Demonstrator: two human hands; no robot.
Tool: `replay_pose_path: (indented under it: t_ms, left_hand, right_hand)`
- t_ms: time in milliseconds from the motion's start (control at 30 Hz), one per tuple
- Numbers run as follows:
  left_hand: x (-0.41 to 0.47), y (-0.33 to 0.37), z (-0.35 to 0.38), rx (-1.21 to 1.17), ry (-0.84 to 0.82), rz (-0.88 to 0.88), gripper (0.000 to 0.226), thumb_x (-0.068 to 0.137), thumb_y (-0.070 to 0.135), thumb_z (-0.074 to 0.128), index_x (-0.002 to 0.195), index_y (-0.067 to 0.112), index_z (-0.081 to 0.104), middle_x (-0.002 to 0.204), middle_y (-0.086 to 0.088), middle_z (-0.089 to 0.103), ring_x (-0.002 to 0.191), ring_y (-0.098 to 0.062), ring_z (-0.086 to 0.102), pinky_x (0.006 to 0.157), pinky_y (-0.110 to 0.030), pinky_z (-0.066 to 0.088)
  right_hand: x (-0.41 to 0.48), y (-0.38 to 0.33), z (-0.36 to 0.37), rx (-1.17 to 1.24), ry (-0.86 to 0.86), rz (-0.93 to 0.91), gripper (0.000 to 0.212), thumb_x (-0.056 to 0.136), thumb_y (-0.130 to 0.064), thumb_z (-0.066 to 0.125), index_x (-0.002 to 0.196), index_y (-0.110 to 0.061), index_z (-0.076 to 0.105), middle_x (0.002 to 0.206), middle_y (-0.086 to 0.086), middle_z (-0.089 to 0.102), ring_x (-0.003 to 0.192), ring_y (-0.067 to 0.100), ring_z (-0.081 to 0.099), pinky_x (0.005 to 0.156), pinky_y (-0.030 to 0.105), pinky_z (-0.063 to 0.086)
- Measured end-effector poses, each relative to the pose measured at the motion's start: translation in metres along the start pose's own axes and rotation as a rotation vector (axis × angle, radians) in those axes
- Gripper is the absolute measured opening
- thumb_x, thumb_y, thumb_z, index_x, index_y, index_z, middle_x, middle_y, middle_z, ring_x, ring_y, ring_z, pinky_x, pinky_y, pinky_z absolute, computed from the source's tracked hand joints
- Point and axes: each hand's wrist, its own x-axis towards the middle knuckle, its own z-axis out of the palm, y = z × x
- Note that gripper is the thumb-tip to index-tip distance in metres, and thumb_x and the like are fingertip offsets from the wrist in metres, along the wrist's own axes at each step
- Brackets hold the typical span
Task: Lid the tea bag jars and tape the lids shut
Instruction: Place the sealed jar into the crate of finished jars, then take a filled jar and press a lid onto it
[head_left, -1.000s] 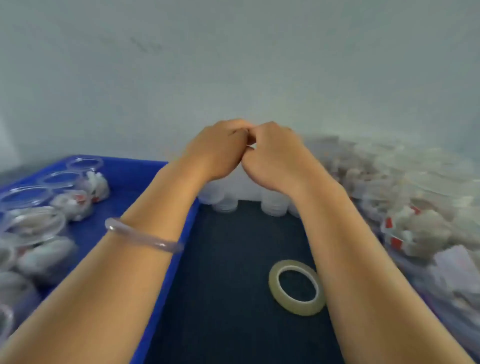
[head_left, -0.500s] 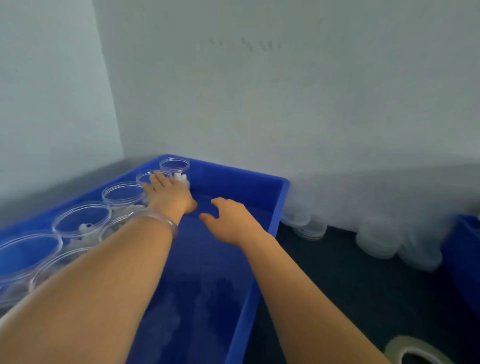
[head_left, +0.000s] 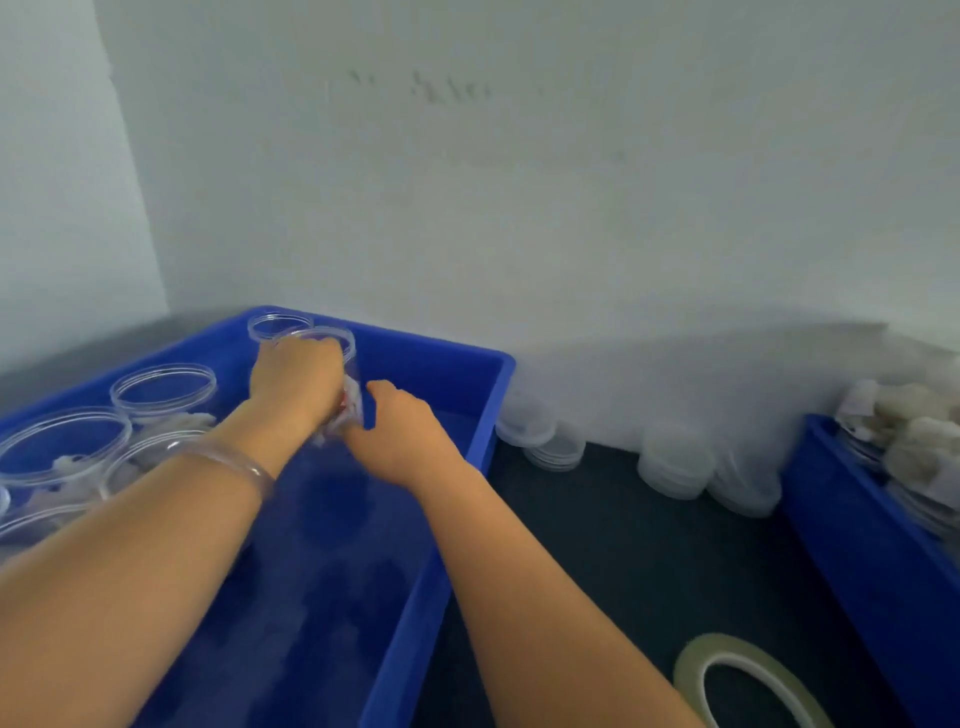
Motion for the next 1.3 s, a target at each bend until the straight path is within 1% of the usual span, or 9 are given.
replay_pose_path:
  t_ms: [233,333,433,500,633,833,1000,1200,1300]
  left_hand:
    - [-0.054,0.067,-0.116,-0.682,0.271,0.374,0.013,0.084,0.013,0.051,0.075,0.01,0.06,0.079,-0.01,0.063,0.077,-0.031,0.055,0.065,-0.037,0.044]
    - [-0.088,0.106,-0.131,-0.846,0.261,0.487,0.024,0.083,0.021,0.052,0.059,0.016,0.054,0.067,-0.001,0.058,0.073,-0.028,0.056,0.059,-0.032,0.039]
    - [-0.119,0.15,-0.104,-1.282,0.298,0.308,0.013,0.09,0.027,0.054,0.094,0.02,0.064,0.107,-0.001,0.059,0.103,-0.02,0.054,0.079,-0.026,0.04]
    - [-0.144,0.174,-0.068,-1.526,0.137,-0.034,0.035,0.094,0.033,0.048,0.124,0.017,0.055,0.129,-0.002,0.05,0.118,-0.019,0.049,0.086,-0.022,0.033]
    - [-0.174,0.2,-0.007,-1.563,-0.275,-0.177,0.025,0.096,0.034,0.043,0.106,0.019,0.061,0.103,0.006,0.059,0.1,-0.016,0.056,0.078,-0.028,0.035]
    - [-0.178,0.204,0.02,-1.818,-0.187,-0.097,0.02,0.097,0.03,0.045,0.091,0.033,0.064,0.097,0.013,0.066,0.09,0.004,0.06,0.071,-0.017,0.04]
    - [-0.176,0.213,0.035,-1.896,-0.126,0.044,0.043,0.09,0.053,0.032,0.105,0.029,0.064,0.104,0.006,0.07,0.1,-0.005,0.064,0.081,-0.021,0.045]
    - [-0.172,0.215,0.054,-1.876,-0.01,0.19,0.056,0.083,0.058,0.029,0.115,0.023,0.059,0.106,0.004,0.069,0.104,-0.009,0.064,0.089,-0.031,0.049]
    - [-0.172,0.214,0.058,-1.886,-0.019,0.226,0.057,0.082,0.054,0.03,0.117,0.019,0.058,0.109,0.006,0.069,0.107,-0.011,0.063,0.092,-0.035,0.05]
  right_hand:
    - [-0.047,0.005,-0.066,0.268,0.422,0.066,0.117,0.069,-0.04,0.078,0.152,-0.018,-0.002,0.136,0.009,0.053,0.122,0.031,0.052,0.1,0.051,0.044]
    - [-0.093,0.03,-0.096,0.279,0.605,0.054,0.075,0.059,-0.031,0.077,0.126,-0.017,0.048,0.106,-0.01,0.067,0.096,0.002,0.064,0.079,0.025,0.055]
    - [-0.145,0.061,-0.091,0.356,0.642,0.137,0.05,0.048,-0.035,0.078,0.084,-0.032,0.043,0.072,-0.012,0.063,0.061,-0.009,0.06,0.047,0.012,0.045]
    - [-0.168,0.086,-0.075,0.356,0.607,0.253,0.062,0.037,-0.049,0.074,0.088,-0.035,0.043,0.084,-0.013,0.06,0.069,-0.005,0.061,0.054,0.015,0.047]
    - [-0.198,0.126,-0.052,0.406,0.497,0.3,0.067,0.045,-0.032,0.088,0.092,-0.043,0.041,0.098,-0.018,0.056,0.082,-0.016,0.058,0.058,0.004,0.044]
    - [-0.209,0.187,-0.09,0.523,0.218,0.249,0.053,0.076,0.012,0.059,0.117,-0.022,0.06,0.117,-0.001,0.066,0.105,0.006,0.064,0.08,0.017,0.053]
    - [-0.156,0.235,-0.127,-0.016,0.621,0.468,0.049,0.092,-0.024,0.061,0.137,-0.01,0.048,0.136,0.008,0.052,0.124,0.021,0.047,0.099,0.031,0.041]
    - [-0.098,0.276,-0.143,-0.794,0.386,0.376,0.056,0.099,-0.037,0.046,0.147,-0.016,0.027,0.156,0.001,0.028,0.146,0.031,0.005,0.117,0.042,0.011]
    - [-0.082,0.282,-0.144,-0.983,0.31,0.348,0.038,0.099,-0.034,0.044,0.134,-0.02,0.05,0.146,0.0,0.044,0.145,0.031,0.012,0.116,0.039,0.011]
